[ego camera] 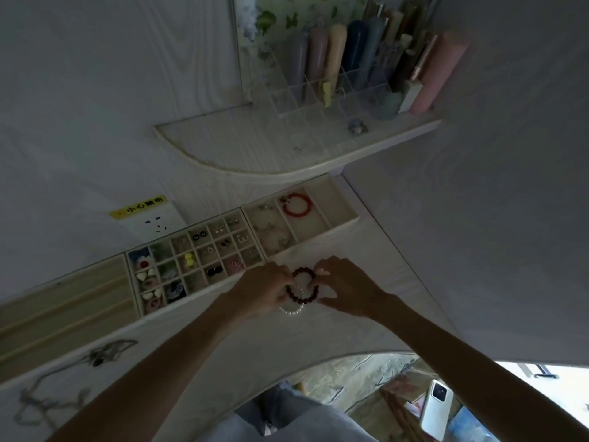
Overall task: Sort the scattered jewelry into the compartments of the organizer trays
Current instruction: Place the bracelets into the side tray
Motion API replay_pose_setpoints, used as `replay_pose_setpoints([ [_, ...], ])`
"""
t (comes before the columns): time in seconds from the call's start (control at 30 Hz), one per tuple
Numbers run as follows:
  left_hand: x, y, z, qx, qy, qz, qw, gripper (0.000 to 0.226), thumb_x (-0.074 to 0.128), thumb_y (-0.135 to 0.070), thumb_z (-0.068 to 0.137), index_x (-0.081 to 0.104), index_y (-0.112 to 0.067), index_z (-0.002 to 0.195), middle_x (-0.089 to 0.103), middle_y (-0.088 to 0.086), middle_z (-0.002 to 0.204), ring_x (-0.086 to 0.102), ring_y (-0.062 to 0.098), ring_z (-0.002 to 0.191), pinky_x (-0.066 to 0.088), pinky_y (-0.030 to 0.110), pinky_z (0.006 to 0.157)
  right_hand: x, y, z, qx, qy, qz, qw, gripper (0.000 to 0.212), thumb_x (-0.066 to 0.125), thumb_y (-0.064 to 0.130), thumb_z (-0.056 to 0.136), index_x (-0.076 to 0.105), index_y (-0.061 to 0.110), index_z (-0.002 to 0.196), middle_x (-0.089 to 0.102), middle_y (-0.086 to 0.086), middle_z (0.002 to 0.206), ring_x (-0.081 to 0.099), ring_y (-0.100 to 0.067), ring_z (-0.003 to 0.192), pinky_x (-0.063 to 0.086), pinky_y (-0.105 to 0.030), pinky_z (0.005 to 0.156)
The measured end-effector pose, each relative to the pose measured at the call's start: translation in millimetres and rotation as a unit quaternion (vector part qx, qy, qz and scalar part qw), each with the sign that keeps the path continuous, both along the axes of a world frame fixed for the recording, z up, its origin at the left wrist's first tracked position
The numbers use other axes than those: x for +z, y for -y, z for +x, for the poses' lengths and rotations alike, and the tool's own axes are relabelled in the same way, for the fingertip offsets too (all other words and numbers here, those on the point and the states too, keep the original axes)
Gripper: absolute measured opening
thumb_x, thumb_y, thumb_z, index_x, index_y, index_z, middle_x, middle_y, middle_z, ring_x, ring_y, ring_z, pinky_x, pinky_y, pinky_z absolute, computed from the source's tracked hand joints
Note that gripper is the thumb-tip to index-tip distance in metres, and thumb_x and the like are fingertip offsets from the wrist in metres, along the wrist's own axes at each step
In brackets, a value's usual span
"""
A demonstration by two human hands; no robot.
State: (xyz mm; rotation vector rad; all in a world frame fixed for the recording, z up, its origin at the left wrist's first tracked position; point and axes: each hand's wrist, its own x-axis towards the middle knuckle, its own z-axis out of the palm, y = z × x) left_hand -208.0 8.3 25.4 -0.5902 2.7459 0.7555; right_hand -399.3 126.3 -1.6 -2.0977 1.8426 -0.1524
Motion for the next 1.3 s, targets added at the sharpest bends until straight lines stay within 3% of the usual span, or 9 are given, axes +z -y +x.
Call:
replay_pose_setpoints([
  [0.13,-5,-1,4,-0.001,0.0,-0.002,1.0,0.031,0.061,-0.029,0.088,0.062,-0.033,0.119,0.053,-0.011,0.122,0.044,0.01,0.112,0.041,0.027,0.089,6,7,0,0.018,-0.016,-0.048,0.999,0.023,0.056,0.041,0.079,0.07,0.024,0.086,0.061,-0.003,0.098,0.04,-0.013,0.087,0.023,-0.022,0.069],
  [0.27,-10,-1,2,-0.008,-0.014,-0.022,1.0,0.034,0.063,-0.041,0.085,0.062,-0.031,0.118,0.052,-0.01,0.121,0.044,0.01,0.111,0.041,0.025,0.087,6,7,-3,0.042,-0.032,-0.064,0.997,0.028,0.049,0.041,0.081,0.069,0.023,0.085,0.061,-0.002,0.101,0.05,-0.016,0.086,0.026,-0.023,0.069],
  [0.4,-9,0,-2,-0.014,-0.035,-0.042,0.998,0.037,0.063,-0.048,0.082,0.064,-0.028,0.113,0.054,-0.01,0.116,0.045,0.01,0.109,0.038,0.024,0.082,16,6,-3,0.024,0.036,-0.041,0.998,0.028,0.047,0.04,0.088,0.068,0.023,0.094,0.061,0.001,0.107,0.051,-0.014,0.093,0.035,-0.023,0.075],
  [0.6,5,12,-10,0.091,-0.115,0.018,0.989,0.022,0.06,-0.037,0.089,0.066,-0.025,0.107,0.062,-0.012,0.102,0.055,0.006,0.093,0.042,0.024,0.078,44,13,-15,-0.084,0.152,-0.047,0.984,0.017,0.057,0.028,0.092,0.063,0.021,0.106,0.062,0.011,0.103,0.053,0.001,0.092,0.041,-0.01,0.08],
  [0.7,19,27,-24,0.146,-0.158,0.073,0.974,0.018,0.06,-0.033,0.09,0.066,-0.022,0.103,0.065,-0.012,0.095,0.06,0.006,0.084,0.048,0.027,0.075,56,26,-23,-0.141,0.188,-0.078,0.969,0.015,0.058,0.025,0.092,0.064,0.018,0.104,0.063,0.016,0.095,0.058,0.004,0.086,0.047,-0.016,0.078],
  [0.97,31,70,-66,0.191,-0.133,0.009,0.973,0.026,0.052,-0.038,0.094,0.064,-0.023,0.112,0.068,-0.005,0.107,0.064,0.015,0.096,0.05,0.033,0.083,52,77,-45,-0.274,0.315,-0.094,0.904,0.01,0.064,0.01,0.088,0.065,0.02,0.091,0.066,0.012,0.083,0.061,-0.001,0.076,0.047,-0.011,0.073],
  [1.1,18,78,-76,0.18,-0.055,-0.021,0.982,0.03,0.046,-0.037,0.097,0.061,-0.022,0.118,0.066,0.001,0.114,0.061,0.02,0.104,0.047,0.032,0.083,33,89,-52,-0.309,0.277,-0.062,0.908,0.005,0.066,0.022,0.085,0.07,0.024,0.088,0.071,0.006,0.085,0.064,-0.008,0.077,0.052,-0.026,0.072],
  [1.2,9,81,-79,0.17,-0.024,-0.038,0.984,0.032,0.044,-0.035,0.098,0.06,-0.02,0.121,0.064,0.004,0.12,0.059,0.023,0.11,0.046,0.034,0.088,26,95,-54,-0.31,0.231,-0.037,0.922,0.01,0.067,0.025,0.084,0.073,0.021,0.091,0.073,0.001,0.089,0.061,-0.004,0.072,0.045,-0.01,0.062],
  [1.3,3,84,-83,0.178,-0.019,-0.039,0.983,0.032,0.045,-0.034,0.098,0.06,-0.021,0.122,0.064,0.005,0.12,0.058,0.023,0.111,0.045,0.034,0.089,24,99,-57,-0.292,0.163,-0.025,0.942,0.013,0.067,0.027,0.083,0.075,0.018,0.089,0.073,0.0,0.09,0.063,-0.011,0.078,0.049,-0.021,0.07],
])
